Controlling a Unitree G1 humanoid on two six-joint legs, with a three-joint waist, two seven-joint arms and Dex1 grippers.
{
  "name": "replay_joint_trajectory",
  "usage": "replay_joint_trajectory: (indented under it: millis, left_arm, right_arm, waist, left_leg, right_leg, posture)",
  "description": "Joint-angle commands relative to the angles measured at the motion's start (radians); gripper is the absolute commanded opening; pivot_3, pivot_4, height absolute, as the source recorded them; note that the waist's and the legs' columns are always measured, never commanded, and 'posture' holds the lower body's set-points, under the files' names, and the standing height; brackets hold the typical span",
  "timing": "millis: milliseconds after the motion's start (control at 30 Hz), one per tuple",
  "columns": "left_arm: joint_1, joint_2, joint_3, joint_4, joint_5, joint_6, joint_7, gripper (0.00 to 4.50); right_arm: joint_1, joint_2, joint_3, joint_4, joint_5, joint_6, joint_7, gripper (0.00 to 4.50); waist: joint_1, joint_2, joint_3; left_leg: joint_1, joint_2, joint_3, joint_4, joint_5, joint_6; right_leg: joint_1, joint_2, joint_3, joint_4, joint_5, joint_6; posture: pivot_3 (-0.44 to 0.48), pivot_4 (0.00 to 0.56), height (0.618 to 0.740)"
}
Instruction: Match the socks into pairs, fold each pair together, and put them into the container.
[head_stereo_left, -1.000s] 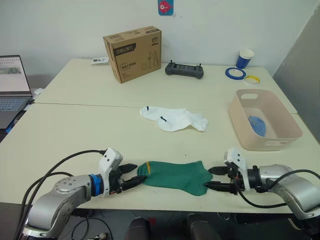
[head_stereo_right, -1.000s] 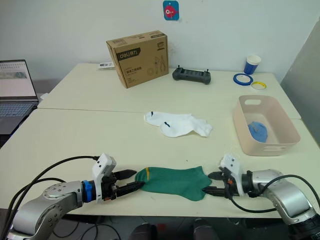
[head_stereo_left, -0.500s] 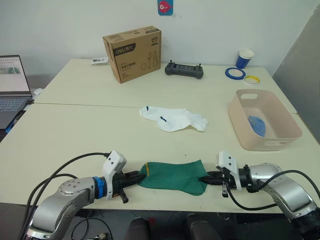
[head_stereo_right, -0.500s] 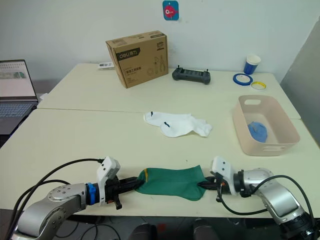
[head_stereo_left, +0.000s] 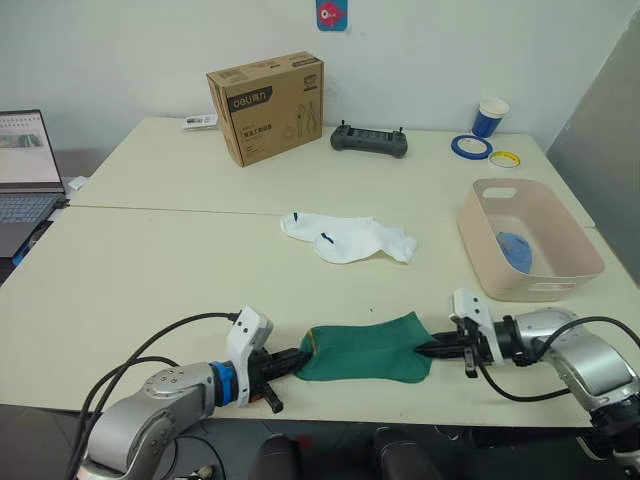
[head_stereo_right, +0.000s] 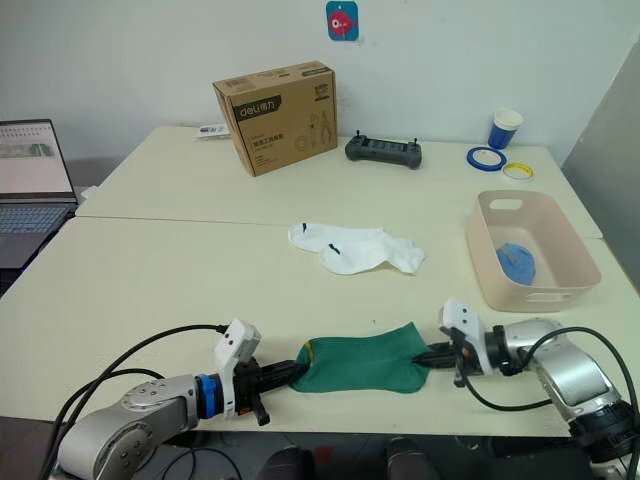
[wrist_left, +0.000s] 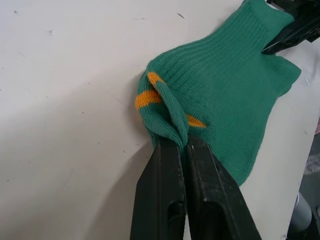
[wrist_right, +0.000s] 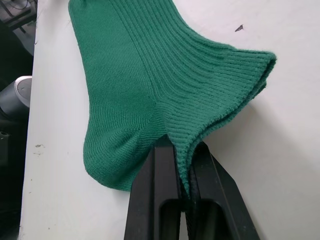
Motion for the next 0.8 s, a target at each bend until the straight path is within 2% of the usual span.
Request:
replay_joint_trajectory:
  millis: [33,100,200,333,367,467,633,733,800]
  left_arm:
    - [0.000,0.005,-0.003,-0.018,0.034,-0.061,0.003,0.02]
    - [0.009,0.026,-0.024,-0.012,0.067,-0.113,-0.028,0.02]
    - [0.012,0.008,-0.009,-0.005,0.050,-0.121,-0.026,0.72]
    - [0.019,0.022,0.016,0.008,0.051,-0.116,-0.015,1.98]
    - [0.024,0.034,0.035,0.008,0.041,-0.115,-0.025,2.22]
    - [0.039,0.113,0.135,-0.003,-0.005,-0.134,-0.113,2.22]
    - [0.038,0.230,0.127,0.017,0.071,-0.285,-0.257,2.22]
    - [-0.003,0.228,0.127,0.033,0.067,-0.324,-0.284,1.60]
    - [-0.042,0.243,0.084,0.016,0.087,-0.350,-0.323,0.93]
  right_arm:
    - [-0.007,-0.003,-0.013,0.001,0.000,-0.010,0.015,0.00]
    - [-0.004,0.005,-0.019,-0.009,0.013,0.009,0.013,0.00]
    - [-0.001,0.007,-0.028,-0.015,0.020,0.018,0.009,0.82]
    - [0.016,-0.008,-0.059,-0.030,0.024,0.028,-0.009,2.19]
    - [0.022,-0.014,-0.075,-0.036,0.035,0.040,-0.013,2.41]
    - [0.049,-0.043,-0.145,-0.057,0.071,0.086,-0.028,2.41]
    - [0.068,-0.049,-0.166,-0.073,0.078,0.109,-0.042,2.41]
    - [0.069,-0.047,-0.162,-0.075,0.077,0.110,-0.050,2.46]
    - [0.072,-0.044,-0.159,-0.083,0.080,0.117,-0.054,2.46]
  waist:
    - [0.000,0.000,0.000]
    - [0.000,0.000,0.000]
    - [0.000,0.000,0.000]
    - [0.000,0.000,0.000]
    - [0.000,0.000,0.000]
    - [0.000,0.000,0.000]
    - [0.000,0.000,0.000]
    - [0.000,0.000,0.001]
    - [0.001,0.000,0.001]
  left_leg:
    - [0.000,0.000,0.000,0.000,0.000,0.000]
    - [0.000,0.000,0.000,0.000,0.000,0.000]
    - [0.000,0.000,0.000,0.000,0.000,0.000]
    - [0.000,0.000,0.000,0.000,0.000,0.000]
    - [0.000,0.000,0.000,0.000,0.000,0.000]
    - [0.000,0.000,0.000,0.000,0.000,0.000]
    - [0.000,0.000,0.001,0.000,0.000,0.000]
    - [0.000,0.000,0.002,0.000,0.000,0.000]
    - [0.000,0.000,0.002,0.000,0.000,0.000]
  right_leg:
    - [0.000,0.000,0.000,0.000,0.000,0.000]
    - [0.000,0.000,0.000,0.000,0.000,0.000]
    - [0.000,0.000,0.001,0.000,0.000,0.000]
    - [0.000,0.000,0.000,0.000,0.000,0.000]
    - [0.000,0.000,0.000,0.000,0.000,0.000]
    - [0.000,0.000,0.000,0.000,0.000,0.000]
    - [-0.002,0.000,0.000,0.000,0.000,-0.001]
    - [-0.001,-0.001,0.001,-0.001,0.000,-0.001]
    - [-0.001,-0.001,0.001,-0.001,0.000,-0.001]
  posture:
    - [0.000,0.150,0.740]
    - [0.000,0.150,0.740]
    - [0.000,0.150,0.740]
    - [0.000,0.150,0.740]
    - [0.000,0.150,0.740]
    - [0.000,0.150,0.740]
    - [0.000,0.150,0.740]
    - [0.000,0.150,0.740]
    - [0.000,0.150,0.740]
